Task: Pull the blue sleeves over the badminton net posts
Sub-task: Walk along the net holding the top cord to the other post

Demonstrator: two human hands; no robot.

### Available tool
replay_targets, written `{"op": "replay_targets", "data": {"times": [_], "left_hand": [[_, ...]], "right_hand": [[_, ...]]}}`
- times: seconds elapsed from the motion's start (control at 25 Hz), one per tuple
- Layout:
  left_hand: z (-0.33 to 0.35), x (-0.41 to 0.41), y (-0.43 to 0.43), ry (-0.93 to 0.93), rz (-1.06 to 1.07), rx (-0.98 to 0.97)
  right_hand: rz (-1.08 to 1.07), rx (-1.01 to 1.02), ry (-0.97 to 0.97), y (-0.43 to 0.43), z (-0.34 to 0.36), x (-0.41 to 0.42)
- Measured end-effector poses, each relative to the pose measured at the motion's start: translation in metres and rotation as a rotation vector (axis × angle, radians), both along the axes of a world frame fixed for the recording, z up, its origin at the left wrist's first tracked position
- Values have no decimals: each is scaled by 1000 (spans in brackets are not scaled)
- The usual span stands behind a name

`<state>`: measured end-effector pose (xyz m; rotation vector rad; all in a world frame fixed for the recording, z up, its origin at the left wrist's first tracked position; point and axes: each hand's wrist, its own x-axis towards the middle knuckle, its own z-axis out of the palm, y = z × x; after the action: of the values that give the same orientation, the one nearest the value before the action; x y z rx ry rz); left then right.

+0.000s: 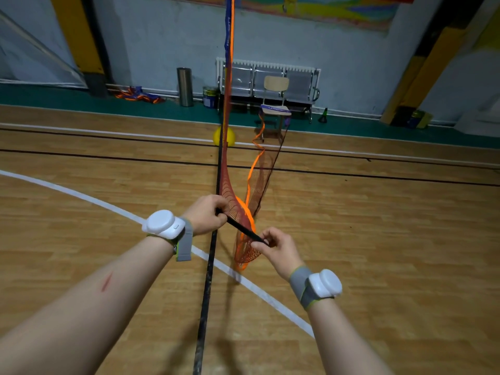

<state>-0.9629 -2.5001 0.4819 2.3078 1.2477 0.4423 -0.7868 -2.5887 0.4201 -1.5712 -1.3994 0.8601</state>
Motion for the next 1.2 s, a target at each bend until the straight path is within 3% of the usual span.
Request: {"op": "replay_targets", "data": {"times": [0.16, 0.48, 0.8, 1.08, 1.2], "left_hand": [[-13, 19, -5, 28, -31, 17], [-24, 75, -55, 83, -255, 62], [-16, 83, -75, 20, -189, 83], [-7, 66, -81, -20, -71, 46], [-13, 62, -84, 18, -13, 40]], "right_hand": [[29, 11, 136, -12, 12, 7], [4, 3, 30, -30, -4, 47], [-26, 5, -132, -39, -17, 62], [22, -127, 19, -51, -17, 70], [32, -100, -42, -56, -19, 75]]}}
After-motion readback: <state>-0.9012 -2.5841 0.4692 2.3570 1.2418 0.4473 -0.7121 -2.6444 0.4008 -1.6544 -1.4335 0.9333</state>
